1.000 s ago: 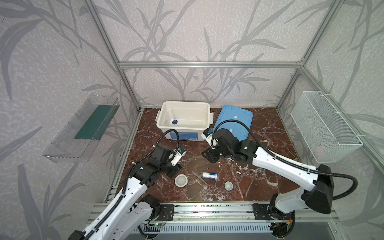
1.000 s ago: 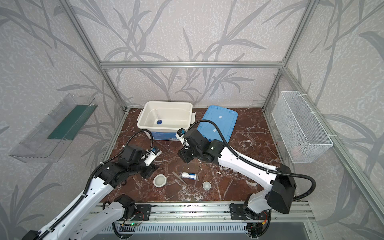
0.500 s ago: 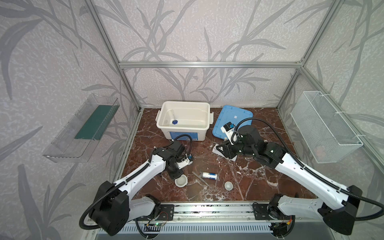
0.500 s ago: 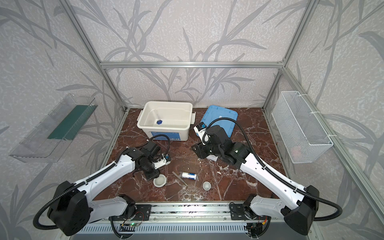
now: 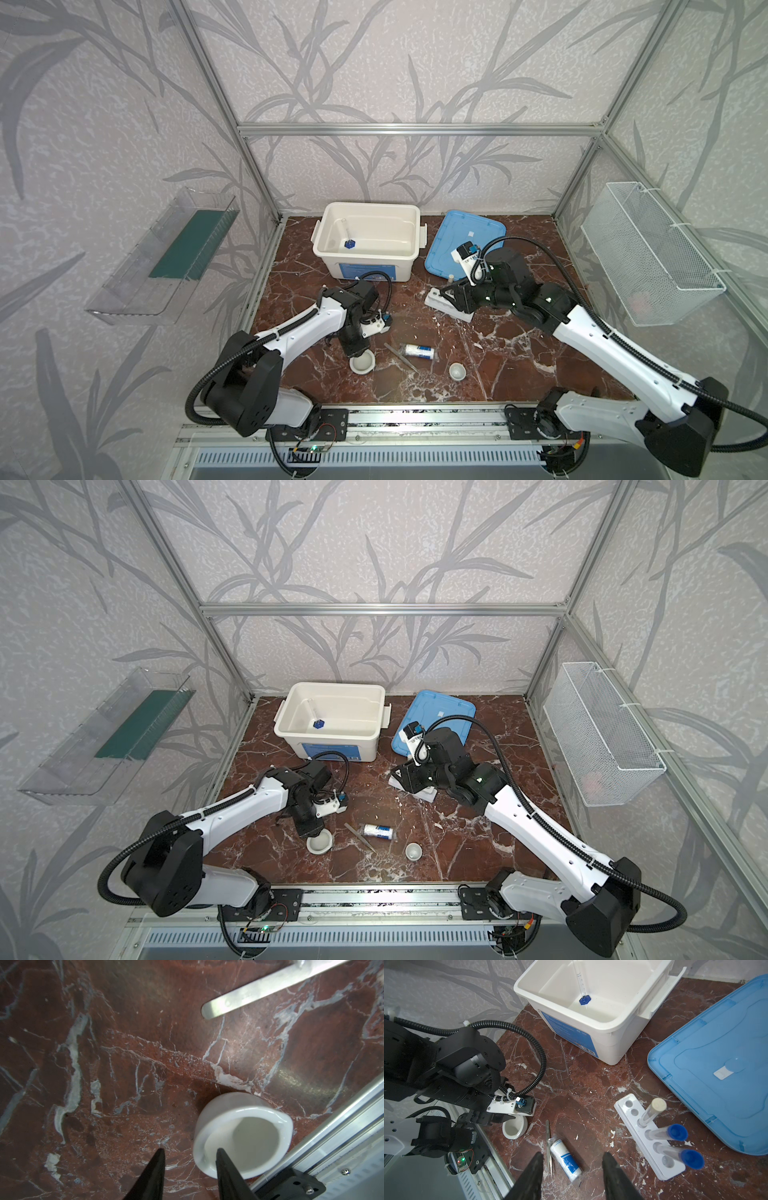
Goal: Organize the chemistry lab equipment
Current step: 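Lower the left gripper over the white crucible while the right gripper holds at the lid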
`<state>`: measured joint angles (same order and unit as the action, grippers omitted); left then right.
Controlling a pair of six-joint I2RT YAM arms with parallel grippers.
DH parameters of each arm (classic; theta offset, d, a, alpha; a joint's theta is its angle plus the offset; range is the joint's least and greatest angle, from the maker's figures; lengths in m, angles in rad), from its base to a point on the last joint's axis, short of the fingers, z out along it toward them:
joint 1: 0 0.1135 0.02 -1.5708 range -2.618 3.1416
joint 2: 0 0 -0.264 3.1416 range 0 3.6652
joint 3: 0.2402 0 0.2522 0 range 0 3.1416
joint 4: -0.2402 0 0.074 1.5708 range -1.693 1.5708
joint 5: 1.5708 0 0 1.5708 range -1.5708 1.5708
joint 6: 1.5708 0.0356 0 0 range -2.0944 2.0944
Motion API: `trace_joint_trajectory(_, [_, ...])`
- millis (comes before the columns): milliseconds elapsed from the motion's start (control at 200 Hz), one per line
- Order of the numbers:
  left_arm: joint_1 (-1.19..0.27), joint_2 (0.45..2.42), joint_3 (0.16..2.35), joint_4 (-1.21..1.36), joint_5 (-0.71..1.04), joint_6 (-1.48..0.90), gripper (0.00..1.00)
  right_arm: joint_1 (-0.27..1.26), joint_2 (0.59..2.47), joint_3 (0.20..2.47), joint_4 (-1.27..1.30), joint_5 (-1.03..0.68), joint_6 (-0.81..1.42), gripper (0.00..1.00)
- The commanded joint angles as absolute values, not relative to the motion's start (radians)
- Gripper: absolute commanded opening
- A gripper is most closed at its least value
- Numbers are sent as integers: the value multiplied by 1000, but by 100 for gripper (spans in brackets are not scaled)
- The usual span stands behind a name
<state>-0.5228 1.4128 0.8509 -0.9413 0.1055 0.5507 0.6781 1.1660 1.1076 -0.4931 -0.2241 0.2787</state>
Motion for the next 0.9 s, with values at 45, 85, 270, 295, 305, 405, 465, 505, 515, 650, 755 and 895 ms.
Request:
trace_joint_trajectory(45, [-540, 1441, 869, -967, 94, 587, 39, 667, 1172, 1095, -462, -250, 285, 47])
trace_joint_trajectory(85, [-544, 1445, 865, -959, 91, 587, 37, 666, 1173, 1094, -461, -249, 286, 46])
trace_joint_trajectory(270, [-557, 1455, 859, -943, 81, 584, 26, 660, 1171, 1088, -457, -247, 290, 45])
trace_joint_trajectory(295, [-559, 1457, 859, -942, 80, 584, 25, 660, 1170, 1088, -456, -247, 290, 45])
trace_joint_trajectory(305, [-558, 1456, 858, -942, 80, 584, 24, 660, 1170, 1088, -456, -247, 292, 45])
trace_joint_trajectory(405, [-567, 1461, 857, -938, 79, 580, 21, 658, 1168, 1082, -454, -247, 294, 44])
trace_joint_trajectory(465, [-571, 1464, 856, -936, 74, 579, 20, 659, 1163, 1077, -452, -244, 295, 44])
trace_joint_trajectory(505, [-575, 1465, 854, -933, 74, 575, 20, 657, 1160, 1074, -451, -241, 296, 44])
trace_joint_trajectory(515, [-575, 1467, 853, -932, 75, 576, 20, 657, 1160, 1073, -451, -241, 298, 44])
trace_joint_trajectory(650, [-588, 1476, 852, -929, 73, 571, 24, 655, 1154, 1066, -452, -238, 300, 44])
trace_joint_trajectory(755, [-595, 1482, 850, -927, 69, 572, 24, 655, 1149, 1060, -449, -235, 302, 43])
trace_joint_trajectory(895, [-598, 1480, 846, -920, 69, 570, 18, 655, 1144, 1051, -445, -227, 307, 43])
